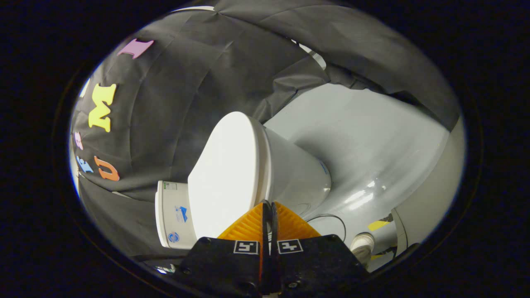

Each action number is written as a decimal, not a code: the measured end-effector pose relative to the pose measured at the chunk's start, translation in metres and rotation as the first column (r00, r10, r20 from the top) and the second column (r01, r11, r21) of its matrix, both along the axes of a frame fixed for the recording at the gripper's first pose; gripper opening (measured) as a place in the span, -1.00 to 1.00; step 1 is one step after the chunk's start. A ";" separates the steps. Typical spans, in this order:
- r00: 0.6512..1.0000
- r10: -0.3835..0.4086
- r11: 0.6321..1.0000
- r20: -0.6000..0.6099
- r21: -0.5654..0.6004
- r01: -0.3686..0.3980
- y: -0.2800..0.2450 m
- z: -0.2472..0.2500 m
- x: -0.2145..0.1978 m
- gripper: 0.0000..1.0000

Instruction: Open the toilet lid.

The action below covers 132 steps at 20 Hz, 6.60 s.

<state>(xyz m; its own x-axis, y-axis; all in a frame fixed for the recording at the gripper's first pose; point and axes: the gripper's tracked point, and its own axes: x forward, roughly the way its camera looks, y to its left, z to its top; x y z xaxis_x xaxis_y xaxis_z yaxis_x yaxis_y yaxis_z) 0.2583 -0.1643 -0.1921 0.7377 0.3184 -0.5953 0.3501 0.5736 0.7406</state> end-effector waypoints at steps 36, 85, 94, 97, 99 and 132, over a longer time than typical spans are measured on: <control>0.962 0.108 0.990 0.251 0.063 -0.127 0.063 0.163 -0.015 -0.90; 0.944 0.227 0.960 0.241 -0.217 -0.175 0.177 0.276 -0.022 -0.84; 0.927 0.275 0.939 0.253 -0.278 -0.203 0.213 0.298 -0.021 -0.84; 0.920 0.292 0.933 0.262 -0.290 -0.213 0.227 0.305 -0.021 -0.84; 0.915 0.306 0.927 0.262 -0.303 -0.223 0.235 0.309 -0.021 -0.84; 0.805 0.532 0.787 0.262 -0.504 -0.356 0.415 0.336 -0.019 -0.84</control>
<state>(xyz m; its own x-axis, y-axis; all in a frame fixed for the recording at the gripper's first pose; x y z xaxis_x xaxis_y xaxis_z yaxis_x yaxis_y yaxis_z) 0.2395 0.2504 0.1436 0.7629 0.4569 -0.4574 -0.2734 0.8691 0.4122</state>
